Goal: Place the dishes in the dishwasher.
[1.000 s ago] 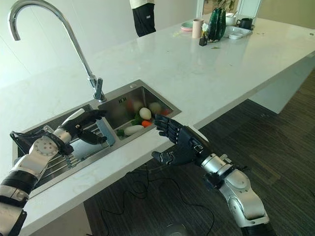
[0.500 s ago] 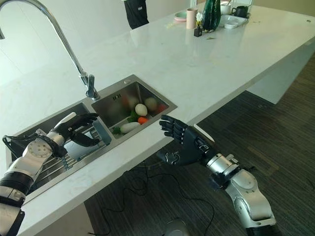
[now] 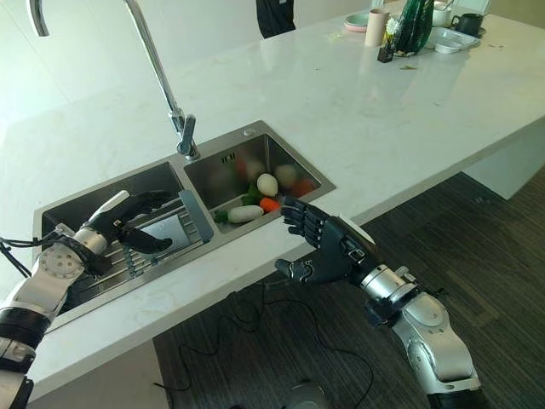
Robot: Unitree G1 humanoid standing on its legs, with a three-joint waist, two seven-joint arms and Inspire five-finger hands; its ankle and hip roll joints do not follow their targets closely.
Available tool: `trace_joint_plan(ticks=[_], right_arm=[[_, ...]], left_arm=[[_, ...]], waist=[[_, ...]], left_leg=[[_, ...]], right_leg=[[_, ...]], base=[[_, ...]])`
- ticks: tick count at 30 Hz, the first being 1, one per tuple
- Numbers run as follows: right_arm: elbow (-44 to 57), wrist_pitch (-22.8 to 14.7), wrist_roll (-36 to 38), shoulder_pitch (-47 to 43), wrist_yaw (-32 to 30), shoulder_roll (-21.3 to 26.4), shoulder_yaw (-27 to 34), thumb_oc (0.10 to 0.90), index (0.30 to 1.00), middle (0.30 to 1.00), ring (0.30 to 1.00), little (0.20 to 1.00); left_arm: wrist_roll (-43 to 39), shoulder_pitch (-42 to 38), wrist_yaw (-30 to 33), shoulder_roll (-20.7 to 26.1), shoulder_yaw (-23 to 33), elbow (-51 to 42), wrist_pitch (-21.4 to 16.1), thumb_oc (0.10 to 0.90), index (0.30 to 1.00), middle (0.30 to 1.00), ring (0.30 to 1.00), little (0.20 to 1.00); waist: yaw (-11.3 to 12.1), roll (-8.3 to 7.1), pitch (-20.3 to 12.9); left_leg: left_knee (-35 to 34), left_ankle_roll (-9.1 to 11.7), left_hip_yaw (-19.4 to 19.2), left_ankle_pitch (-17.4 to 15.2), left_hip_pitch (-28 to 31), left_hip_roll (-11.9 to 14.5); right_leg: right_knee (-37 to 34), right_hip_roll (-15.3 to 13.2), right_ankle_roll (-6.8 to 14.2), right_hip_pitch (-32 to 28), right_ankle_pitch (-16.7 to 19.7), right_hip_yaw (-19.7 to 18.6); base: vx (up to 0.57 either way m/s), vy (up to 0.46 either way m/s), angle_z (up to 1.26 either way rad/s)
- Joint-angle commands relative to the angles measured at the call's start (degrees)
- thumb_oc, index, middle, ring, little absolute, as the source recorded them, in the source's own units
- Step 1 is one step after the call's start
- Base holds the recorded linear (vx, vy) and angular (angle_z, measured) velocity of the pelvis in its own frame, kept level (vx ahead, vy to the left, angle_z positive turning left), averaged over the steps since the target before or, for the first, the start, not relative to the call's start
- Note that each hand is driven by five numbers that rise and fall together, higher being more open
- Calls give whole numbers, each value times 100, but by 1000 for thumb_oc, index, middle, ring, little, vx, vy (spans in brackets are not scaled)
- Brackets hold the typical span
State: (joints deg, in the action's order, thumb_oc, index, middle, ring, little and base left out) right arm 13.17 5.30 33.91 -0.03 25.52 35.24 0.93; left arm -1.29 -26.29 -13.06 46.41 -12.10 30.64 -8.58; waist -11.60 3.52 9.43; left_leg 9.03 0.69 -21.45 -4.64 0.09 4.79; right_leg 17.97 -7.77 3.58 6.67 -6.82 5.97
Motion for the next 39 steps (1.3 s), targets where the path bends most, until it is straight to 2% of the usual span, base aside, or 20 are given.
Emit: trace_joint_plan(ticks=[1,14,29,39], right_arm=[[572,-514,252,-302,3,-31,319,800,900,900,900,900],[467,-575,236,-361,-10,-23,240,800,900,900,900,900],[501,-507,262,-272,128,27,300,800,900,900,900,900],[527,-429,234,-224,145,65,309,800,900,900,900,900]], left_arm=[[113,-282,187,406,569,-306,-165,800,900,900,900,900],[178,-339,101,363,482,-4,-160,800,900,900,900,900],[294,-279,26,360,413,359,-60,800,900,900,900,900],[441,-220,230,314,482,604,54,800,900,900,900,900]], waist=[[20,3,-621],[23,-29,-643],[-89,-8,-620],[-126,-23,-577]], left_leg=[[815,293,199,-880,-26,515],[815,289,192,-869,-20,528],[815,262,96,-894,33,523],[815,250,64,-900,42,517]], right_leg=[[-78,-303,702,32,-60,-17],[-78,-270,684,18,-66,-12],[-78,-214,682,31,-56,-123],[-78,-197,682,49,-46,-158]], base=[[0,0,0],[0,0,0],[6,2,-2],[23,5,-2]])
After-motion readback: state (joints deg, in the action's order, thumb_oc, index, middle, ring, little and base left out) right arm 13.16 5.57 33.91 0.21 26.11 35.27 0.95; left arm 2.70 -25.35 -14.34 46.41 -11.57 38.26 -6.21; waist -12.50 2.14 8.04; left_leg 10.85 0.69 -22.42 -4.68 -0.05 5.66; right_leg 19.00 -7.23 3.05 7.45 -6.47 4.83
